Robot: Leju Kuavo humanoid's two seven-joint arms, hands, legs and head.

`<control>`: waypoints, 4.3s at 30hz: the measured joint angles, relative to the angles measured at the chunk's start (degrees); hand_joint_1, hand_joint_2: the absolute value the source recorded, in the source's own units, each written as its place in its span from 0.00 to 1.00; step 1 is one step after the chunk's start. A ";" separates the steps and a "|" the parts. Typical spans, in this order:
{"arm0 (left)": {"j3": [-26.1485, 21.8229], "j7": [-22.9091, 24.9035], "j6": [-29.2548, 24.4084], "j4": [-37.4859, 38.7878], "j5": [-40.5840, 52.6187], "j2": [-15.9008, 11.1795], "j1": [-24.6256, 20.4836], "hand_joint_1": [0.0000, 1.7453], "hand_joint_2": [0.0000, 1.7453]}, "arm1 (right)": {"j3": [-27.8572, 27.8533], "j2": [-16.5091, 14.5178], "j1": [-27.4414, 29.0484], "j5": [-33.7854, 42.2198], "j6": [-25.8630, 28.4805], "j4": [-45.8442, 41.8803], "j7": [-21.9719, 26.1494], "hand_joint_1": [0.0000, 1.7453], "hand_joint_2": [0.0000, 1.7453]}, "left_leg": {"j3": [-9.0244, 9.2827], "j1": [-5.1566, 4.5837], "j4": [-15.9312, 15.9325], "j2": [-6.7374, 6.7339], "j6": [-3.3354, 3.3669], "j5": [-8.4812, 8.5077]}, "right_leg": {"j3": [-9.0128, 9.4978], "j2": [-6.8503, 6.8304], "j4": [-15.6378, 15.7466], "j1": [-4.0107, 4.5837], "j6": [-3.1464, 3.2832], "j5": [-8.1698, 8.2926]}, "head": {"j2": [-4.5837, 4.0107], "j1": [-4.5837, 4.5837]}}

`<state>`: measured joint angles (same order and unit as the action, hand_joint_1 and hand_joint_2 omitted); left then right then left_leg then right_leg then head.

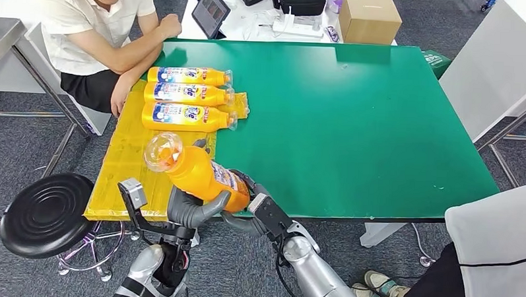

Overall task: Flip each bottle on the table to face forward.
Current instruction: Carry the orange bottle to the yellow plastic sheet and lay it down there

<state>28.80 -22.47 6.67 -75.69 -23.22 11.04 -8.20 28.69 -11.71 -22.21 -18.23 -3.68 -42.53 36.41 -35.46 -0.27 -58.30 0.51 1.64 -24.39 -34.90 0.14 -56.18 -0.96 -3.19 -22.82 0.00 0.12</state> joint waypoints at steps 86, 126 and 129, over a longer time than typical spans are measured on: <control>-6.73 17.12 -17.81 52.35 76.81 -2.60 -33.36 0.00 1.00 | -11.77 3.23 21.73 0.78 22.85 -32.99 1.90 0.00 0.00 | -0.04 -0.01 0.00 0.06 -0.02 0.06 | 0.01 -0.05 -0.02 -0.01 0.00 0.02 | 0.00 0.00; -3.50 -0.20 -22.15 -5.97 34.67 -6.14 -1.65 0.00 1.00 | -14.20 2.83 26.42 11.03 31.30 -47.16 3.72 0.00 0.50 | -0.11 0.00 0.01 0.07 -0.04 0.00 | -0.07 -0.05 0.01 0.00 0.04 -0.04 | 0.00 0.01; -3.55 -0.58 -21.50 -9.47 33.68 -6.56 -0.04 0.00 1.00 | -13.79 2.82 26.09 10.45 31.77 -47.57 3.72 0.00 1.00 | -0.10 0.00 0.02 0.07 -0.03 0.02 | -0.03 -0.05 0.01 0.00 0.03 -0.02 | 0.00 0.00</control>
<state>25.25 -23.05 -14.83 -85.16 10.45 4.48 -8.24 14.90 -8.89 3.87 -7.79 28.09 -90.10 40.13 -35.56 -0.27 -58.28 0.58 1.60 -24.37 -34.93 0.09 -56.18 -0.97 -3.15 -22.84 0.00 0.12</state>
